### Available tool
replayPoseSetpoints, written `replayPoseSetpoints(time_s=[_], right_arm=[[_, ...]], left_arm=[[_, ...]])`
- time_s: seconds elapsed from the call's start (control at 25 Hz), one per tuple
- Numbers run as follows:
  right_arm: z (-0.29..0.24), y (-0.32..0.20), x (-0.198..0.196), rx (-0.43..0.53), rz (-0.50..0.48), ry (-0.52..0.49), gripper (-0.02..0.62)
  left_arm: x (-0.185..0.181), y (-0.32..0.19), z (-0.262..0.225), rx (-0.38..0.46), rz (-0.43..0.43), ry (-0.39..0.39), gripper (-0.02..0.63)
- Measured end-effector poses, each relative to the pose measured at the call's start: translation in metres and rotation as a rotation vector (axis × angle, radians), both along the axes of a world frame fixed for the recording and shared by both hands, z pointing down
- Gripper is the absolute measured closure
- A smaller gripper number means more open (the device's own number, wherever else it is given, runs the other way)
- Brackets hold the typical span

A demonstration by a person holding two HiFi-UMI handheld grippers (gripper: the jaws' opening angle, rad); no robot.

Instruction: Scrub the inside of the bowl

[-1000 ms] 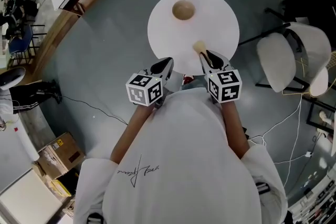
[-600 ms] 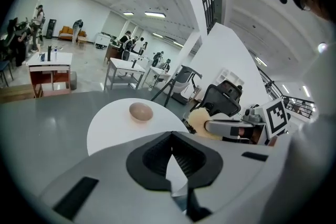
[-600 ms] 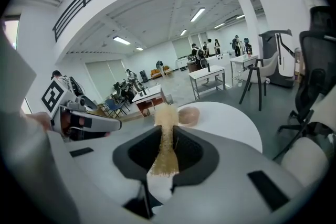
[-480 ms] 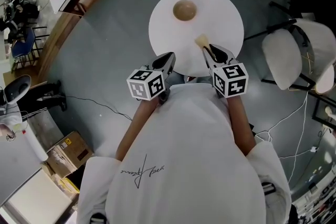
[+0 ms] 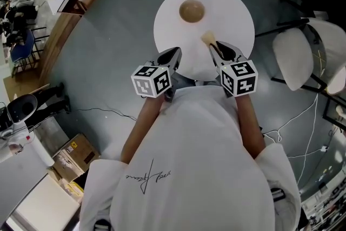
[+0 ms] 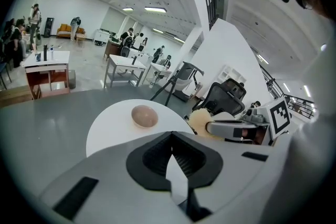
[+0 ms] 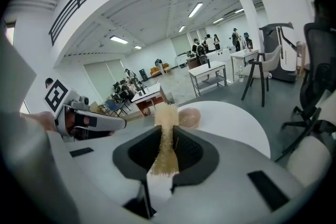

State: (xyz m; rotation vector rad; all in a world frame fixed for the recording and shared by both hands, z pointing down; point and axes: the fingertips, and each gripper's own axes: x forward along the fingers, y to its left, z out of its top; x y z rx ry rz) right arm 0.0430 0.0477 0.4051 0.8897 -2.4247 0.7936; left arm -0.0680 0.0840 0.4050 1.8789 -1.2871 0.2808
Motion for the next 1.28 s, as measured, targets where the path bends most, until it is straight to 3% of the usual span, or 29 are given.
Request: replayPoseSetpoints(time_s=[0.52,1.28], right_arm=[[0.019,-0.054,-0.028,-0.031,0.038,0.04,0.518],[0.054,-0.098,-0.031,-0.097,0.093,0.075,0.518]], left_arm=[[-0.017,-0.051,0.027,-0.059,0.052,-0.001,0.6],[-0.04,-0.106,0.08,-0.156,0.065,0.0,0.6]])
